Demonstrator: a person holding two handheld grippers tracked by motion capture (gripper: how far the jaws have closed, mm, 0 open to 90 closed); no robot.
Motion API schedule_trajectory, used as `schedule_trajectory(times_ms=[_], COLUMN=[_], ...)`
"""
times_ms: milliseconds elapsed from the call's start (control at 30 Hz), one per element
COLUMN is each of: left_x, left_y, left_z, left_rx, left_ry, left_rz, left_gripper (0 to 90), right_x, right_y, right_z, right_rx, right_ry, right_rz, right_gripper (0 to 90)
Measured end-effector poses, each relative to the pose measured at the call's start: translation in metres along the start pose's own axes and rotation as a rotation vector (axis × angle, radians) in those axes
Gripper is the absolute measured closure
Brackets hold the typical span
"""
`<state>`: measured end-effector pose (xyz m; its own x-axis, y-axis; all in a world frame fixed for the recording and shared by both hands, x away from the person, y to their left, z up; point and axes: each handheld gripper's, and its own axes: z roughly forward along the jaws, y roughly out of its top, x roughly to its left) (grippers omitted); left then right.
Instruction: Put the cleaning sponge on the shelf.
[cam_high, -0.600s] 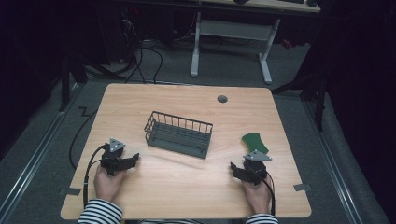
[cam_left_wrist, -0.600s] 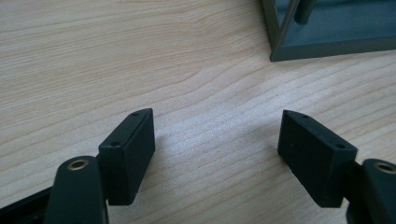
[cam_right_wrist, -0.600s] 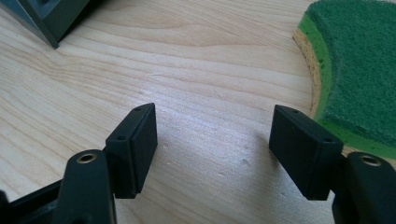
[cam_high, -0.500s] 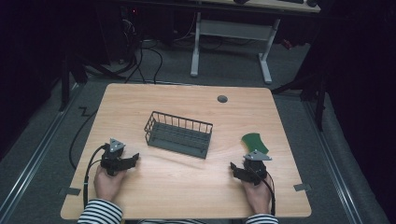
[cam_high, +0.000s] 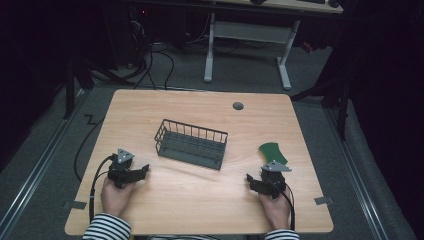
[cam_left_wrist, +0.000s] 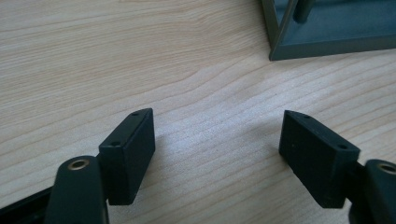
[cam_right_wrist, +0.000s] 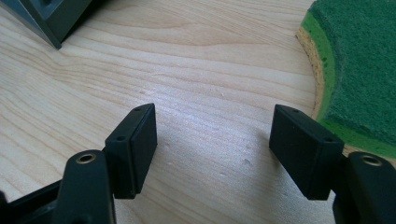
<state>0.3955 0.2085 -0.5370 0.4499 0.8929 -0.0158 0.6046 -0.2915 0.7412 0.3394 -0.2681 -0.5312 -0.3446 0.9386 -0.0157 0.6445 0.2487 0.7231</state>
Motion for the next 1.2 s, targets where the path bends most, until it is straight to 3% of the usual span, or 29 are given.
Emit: schedule_trajectory(times_ms=[233,500,733,867,1200], left_x=[0.000,0.004,0.002,-0.006,-0.020], left_y=[0.000,0.001,0.008,0.019,0.040], left_z=[0.000,-0.001,-0.004,-0.005,0.005], left_rx=[0.004,0.002,-0.005,-0.015,-0.002], left_ry=[-0.011,-0.017,-0.036,-0.050,-0.085], left_rz=[0.005,-0.007,0.005,0.039,0.084], left_gripper=[24.7,30.5,36.6,39.4,42.9], right_x=[0.000,0.004,0.012,0.020,0.043], right_y=[0.000,0.004,0.011,0.019,0.034], right_z=[0.000,0.001,0.000,-0.005,0.003], right_rx=[0.000,0.019,-0.015,-0.076,-0.087], right_ry=[-0.001,-0.026,0.005,0.059,0.174], right_rz=[0.000,0.032,0.022,-0.002,-0.041], right_gripper=[32.2,35.5,43.2,48.2,51.9])
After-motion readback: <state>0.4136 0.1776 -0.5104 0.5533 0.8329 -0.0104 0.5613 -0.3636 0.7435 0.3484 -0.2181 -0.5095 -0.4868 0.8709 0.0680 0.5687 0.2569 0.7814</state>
